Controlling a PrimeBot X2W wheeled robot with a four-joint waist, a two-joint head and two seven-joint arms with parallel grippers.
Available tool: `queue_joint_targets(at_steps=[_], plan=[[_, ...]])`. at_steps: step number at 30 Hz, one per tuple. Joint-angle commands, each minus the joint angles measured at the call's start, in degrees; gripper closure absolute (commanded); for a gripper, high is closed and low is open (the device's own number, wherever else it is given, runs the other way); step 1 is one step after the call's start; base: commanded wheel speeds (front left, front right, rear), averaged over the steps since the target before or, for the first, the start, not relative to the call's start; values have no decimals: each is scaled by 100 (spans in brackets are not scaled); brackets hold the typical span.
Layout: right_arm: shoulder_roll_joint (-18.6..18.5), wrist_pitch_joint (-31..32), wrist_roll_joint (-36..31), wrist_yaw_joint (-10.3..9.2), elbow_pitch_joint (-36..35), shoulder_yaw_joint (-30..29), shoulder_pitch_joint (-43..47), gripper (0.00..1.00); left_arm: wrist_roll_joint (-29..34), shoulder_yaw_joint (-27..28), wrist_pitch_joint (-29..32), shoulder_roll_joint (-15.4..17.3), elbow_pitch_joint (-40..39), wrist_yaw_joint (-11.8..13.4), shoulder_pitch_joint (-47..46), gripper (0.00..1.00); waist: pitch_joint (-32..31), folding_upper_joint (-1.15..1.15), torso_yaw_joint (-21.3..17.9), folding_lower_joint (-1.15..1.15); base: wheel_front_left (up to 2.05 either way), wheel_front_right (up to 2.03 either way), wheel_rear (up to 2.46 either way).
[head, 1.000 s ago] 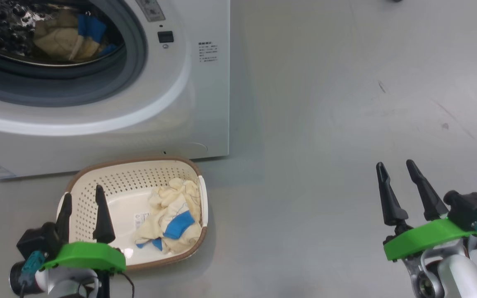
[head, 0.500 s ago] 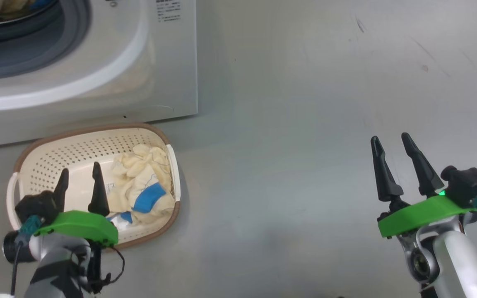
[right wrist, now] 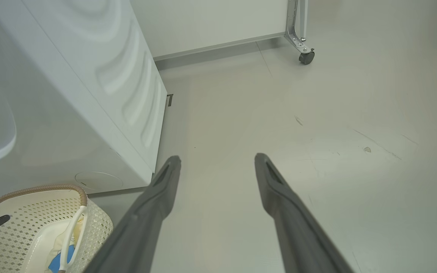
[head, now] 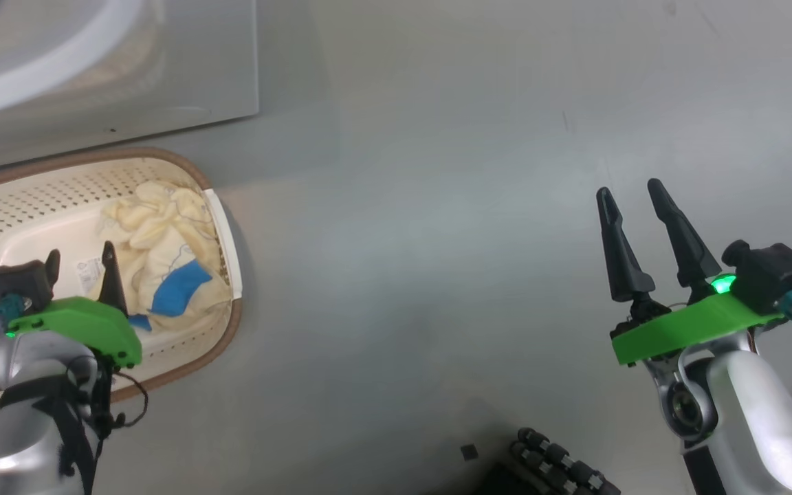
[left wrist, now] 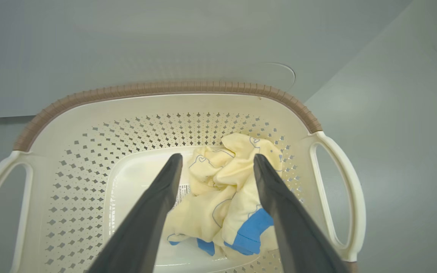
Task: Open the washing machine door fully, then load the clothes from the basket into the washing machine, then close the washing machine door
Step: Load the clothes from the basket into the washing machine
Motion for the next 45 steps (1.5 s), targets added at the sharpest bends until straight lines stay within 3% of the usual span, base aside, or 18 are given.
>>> queue_joint_targets(at_steps=[1, 8, 17, 24, 34, 45], plan=[[-28, -56, 34, -15, -170, 92, -34, 0, -62, 67, 15, 238, 20, 4, -108, 0, 243, 0, -184, -1, 0, 0, 0], [33, -56, 90, -15, -175, 165, -163, 0, -281, -569, 594, 532, 689, 4, -635, 0, 632, 0, -373, -1, 0, 0, 0], [96, -56, 163, -15, -154, 279, -387, 0, -710, -1690, 1332, 956, 839, 4, -1045, 0, 997, 0, -553, -1, 0, 0, 0], [115, -56, 215, -15, -148, 359, -486, 0, -1041, -2177, 1674, 1134, 910, 3, -1304, 0, 1164, 0, -692, -1, 0, 0, 0], [124, -56, 199, -15, -193, 249, -405, 0, -1515, -2988, 2236, 1169, 1035, 3, -1677, 0, 1316, 0, -677, -1, 0, 0, 0], [125, -56, 95, -15, -349, 146, -236, 0, -1746, -3211, 2371, 920, 1674, 3, -2225, 0, 1554, 0, -589, -1, 0, 0, 0]])
